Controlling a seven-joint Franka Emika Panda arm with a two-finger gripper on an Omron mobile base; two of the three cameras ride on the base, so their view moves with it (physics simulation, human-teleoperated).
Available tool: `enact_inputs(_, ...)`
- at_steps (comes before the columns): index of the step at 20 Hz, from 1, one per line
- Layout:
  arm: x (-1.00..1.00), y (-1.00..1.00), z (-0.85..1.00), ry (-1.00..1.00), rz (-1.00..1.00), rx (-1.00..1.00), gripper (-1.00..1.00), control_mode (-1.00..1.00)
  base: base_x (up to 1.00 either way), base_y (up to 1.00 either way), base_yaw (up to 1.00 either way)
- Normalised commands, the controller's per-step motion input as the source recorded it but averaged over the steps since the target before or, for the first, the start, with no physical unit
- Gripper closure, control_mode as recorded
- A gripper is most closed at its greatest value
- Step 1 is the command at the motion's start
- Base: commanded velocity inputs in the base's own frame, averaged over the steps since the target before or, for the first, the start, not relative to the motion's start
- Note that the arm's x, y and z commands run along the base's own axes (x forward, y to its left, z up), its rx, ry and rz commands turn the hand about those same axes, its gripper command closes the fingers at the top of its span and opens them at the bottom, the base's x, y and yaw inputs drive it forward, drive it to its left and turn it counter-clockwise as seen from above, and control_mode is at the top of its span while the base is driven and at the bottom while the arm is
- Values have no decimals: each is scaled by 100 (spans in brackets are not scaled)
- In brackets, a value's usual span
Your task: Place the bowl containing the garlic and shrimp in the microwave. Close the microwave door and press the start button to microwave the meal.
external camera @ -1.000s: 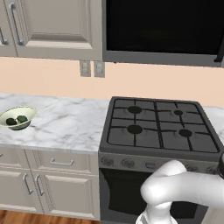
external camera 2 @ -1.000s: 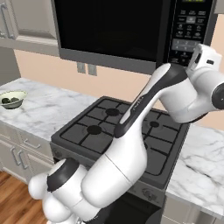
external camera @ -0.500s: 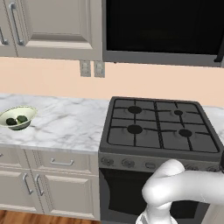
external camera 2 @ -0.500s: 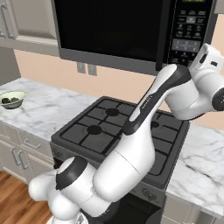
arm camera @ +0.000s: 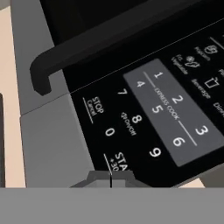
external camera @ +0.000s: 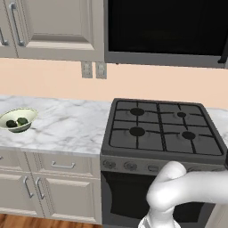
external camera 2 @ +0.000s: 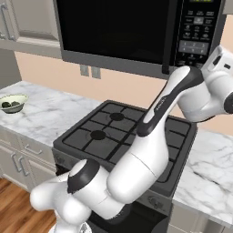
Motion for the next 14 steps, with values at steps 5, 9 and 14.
enact_inputs(5, 26, 0, 0, 0, 0, 3, 100, -100, 0, 0, 0)
enact_inputs(9, 29, 0, 0, 0, 0, 3, 100, -100, 0, 0, 0)
enact_inputs(14, 27, 0, 0, 0, 0, 0, 100, -100, 0, 0, 0)
